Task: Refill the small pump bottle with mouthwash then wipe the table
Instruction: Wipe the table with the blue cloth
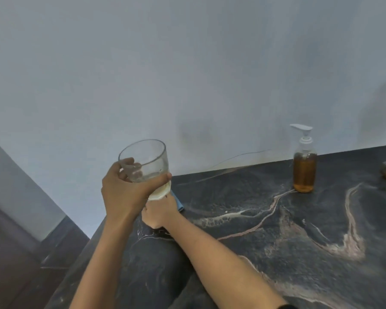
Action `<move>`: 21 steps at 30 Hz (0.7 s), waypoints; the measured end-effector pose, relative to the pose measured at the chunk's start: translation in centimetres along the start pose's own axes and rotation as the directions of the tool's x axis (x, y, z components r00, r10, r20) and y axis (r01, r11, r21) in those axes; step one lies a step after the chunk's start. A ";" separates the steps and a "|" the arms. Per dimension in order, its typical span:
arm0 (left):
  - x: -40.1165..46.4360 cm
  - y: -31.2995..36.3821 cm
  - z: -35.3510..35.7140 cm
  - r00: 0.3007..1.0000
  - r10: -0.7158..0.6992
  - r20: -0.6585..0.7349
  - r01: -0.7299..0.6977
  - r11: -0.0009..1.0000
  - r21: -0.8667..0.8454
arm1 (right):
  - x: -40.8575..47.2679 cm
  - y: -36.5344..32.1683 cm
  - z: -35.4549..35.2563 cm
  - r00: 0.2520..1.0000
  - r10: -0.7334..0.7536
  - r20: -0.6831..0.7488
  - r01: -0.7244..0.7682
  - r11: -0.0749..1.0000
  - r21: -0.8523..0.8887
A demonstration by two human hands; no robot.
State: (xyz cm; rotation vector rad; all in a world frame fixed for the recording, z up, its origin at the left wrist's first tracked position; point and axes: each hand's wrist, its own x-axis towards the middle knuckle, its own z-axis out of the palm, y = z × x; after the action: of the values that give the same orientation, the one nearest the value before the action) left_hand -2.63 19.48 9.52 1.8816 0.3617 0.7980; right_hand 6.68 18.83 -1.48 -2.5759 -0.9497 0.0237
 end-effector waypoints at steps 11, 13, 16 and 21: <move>-3.0 0.3 -1.7 0.998 -0.057 0.004 0.057 0.995 0.078 | -7.5 10.4 -7.0 0.767 0.596 -0.238 -0.641 0.729 -0.241; -3.6 0.3 -2.2 0.998 -0.068 0.004 0.067 0.994 0.081 | -10.3 10.6 -8.0 0.697 0.686 -0.208 -0.713 0.632 -0.304; -4.4 0.3 -2.9 0.998 -0.070 0.005 0.070 0.995 0.074 | -14.7 8.3 -7.2 0.734 0.656 -0.177 -0.669 0.654 -0.352; -5.4 0.5 -3.0 0.998 -0.047 0.035 0.045 0.997 0.056 | -22.4 3.8 -3.7 0.999 0.025 0.047 -0.017 0.986 -0.166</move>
State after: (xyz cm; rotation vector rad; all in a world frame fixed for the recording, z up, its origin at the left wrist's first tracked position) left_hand -8.63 18.25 8.76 1.9297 0.4072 0.7288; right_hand -7.61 0.82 -2.14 -2.7492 -0.9806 0.0143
